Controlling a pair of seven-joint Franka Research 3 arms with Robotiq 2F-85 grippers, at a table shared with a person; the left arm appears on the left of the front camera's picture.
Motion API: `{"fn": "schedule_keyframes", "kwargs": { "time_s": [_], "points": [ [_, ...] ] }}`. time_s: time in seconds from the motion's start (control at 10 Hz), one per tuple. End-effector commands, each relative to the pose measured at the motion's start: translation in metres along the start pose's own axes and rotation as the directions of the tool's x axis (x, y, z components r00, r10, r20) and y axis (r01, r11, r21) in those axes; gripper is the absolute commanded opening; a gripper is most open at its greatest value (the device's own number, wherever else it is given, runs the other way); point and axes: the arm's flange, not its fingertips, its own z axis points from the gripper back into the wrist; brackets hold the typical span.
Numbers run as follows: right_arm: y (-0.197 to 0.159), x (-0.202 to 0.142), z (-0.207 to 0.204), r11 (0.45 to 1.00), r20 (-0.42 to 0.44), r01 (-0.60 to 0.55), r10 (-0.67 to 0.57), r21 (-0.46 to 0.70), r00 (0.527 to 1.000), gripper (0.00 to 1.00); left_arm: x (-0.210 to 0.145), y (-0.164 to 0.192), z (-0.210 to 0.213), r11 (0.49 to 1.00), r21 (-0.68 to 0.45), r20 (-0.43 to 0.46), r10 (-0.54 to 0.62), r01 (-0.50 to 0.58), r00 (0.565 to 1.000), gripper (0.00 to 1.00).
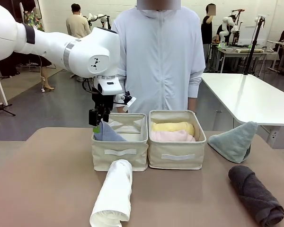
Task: Sort the towels based on their folding style.
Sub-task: Pick up one triangle-folded towel and place it in the left Fabric basket.
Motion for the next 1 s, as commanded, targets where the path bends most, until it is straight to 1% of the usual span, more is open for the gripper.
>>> {"fn": "schedule_keyframes", "kwargs": {
  "time_s": [0.0,0.4,0.5,0.6,0.7,0.8,0.9],
  "points": [
    [-0.003,0.002,-0.002,1.0,0.035,-0.017,0.017,0.013,0.999,1.0,-0.006,-0.007,-0.002,1.0,0.004,0.013,-0.021,0.021,1.0,1.0],
    [-0.003,0.002,-0.002,1.0,0.035,-0.017,0.017,0.013,0.999,1.0,-0.005,-0.007,-0.001,1.0,-0.004,0.002,-0.029,0.029,1.0,1.0],
    [-0.003,0.002,-0.002,1.0,0.035,-0.017,0.017,0.013,0.999,1.0,-0.011,-0.015,0.017,0.999,0.006,0.037,-0.04,0.04,0.999,1.0],
    [-0.003,0.002,-0.002,1.0,0.035,-0.017,0.017,0.013,0.999,1.0,-0.044,-0.035,0.05,0.996,0.087,0.111,-0.027,0.018,0.993,1.0],
    [-0.003,0.002,-0.002,1.0,0.035,-0.017,0.017,0.013,0.999,1.0,-0.095,-0.068,0.081,0.984,0.179,0.144,-0.009,-0.017,0.99,1.0],
    [-0.003,0.002,-0.002,1.0,0.035,-0.017,0.017,0.013,0.999,1.0,-0.138,-0.096,0.091,0.977,0.207,0.157,0.013,-0.045,0.988,1.0],
    [-0.003,0.002,-0.002,1.0,0.035,-0.017,0.017,0.013,0.999,1.0,-0.171,-0.123,0.091,0.971,0.225,0.206,0.027,-0.074,0.978,1.0]
  ]
}}
